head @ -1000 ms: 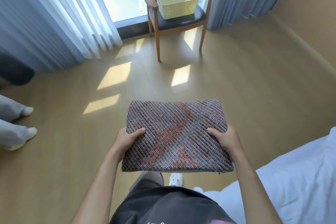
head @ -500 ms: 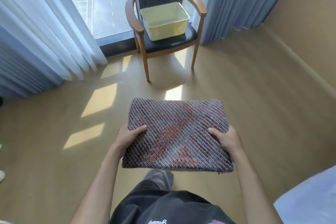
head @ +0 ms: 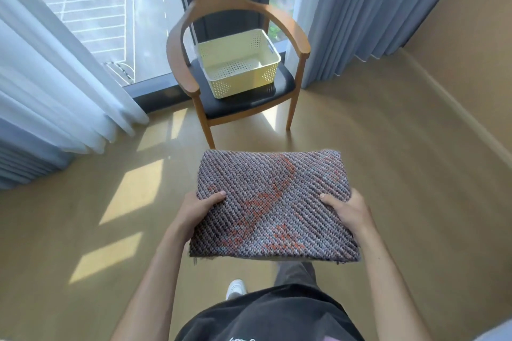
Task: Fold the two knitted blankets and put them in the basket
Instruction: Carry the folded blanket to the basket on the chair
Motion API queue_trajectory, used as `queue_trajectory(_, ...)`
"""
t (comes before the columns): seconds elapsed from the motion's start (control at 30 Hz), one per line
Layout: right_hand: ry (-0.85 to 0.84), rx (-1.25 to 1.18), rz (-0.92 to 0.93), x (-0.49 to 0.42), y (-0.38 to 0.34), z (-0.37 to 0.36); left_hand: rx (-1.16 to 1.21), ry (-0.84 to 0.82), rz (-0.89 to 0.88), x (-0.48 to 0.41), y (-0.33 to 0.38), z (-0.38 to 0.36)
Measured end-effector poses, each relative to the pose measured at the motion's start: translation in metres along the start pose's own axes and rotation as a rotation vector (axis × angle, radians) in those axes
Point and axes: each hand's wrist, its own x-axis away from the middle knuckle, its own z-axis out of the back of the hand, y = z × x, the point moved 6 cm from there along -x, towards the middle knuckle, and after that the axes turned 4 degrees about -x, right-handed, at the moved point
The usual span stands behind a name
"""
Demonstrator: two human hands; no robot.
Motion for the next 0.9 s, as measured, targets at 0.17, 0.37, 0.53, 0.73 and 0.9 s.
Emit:
queue_trajectory(0.17, -0.074, 0.001, 0.047, -0.102, -0.069, 0.01, 0.032, 0.048, -0.013, -0.067, 0.069, -0.03)
queue_trajectory(0.37, -0.164, 0.019, 0.065, -0.195, -0.146, 0.015, 0.076, 0.124, 0.021, -0.123, 0.135, -0.049)
queue_trajectory(0.53, -0.193, 0.072, 0.075, -0.26, -0.198, -0.006, 0.107, 0.184, 0.044, -0.17, 0.177, -0.043)
queue_trajectory(0.73, -0.236, 0.092, 0.069, -0.339, -0.261, -0.055, 0.161, 0.221, 0.097, -0.251, 0.22, -0.015)
queue_trajectory(0.9, -0.231, 0.151, 0.108, -0.397, -0.329, -0.092, 0.183, 0.22, 0.123, -0.317, 0.271, 0.01)
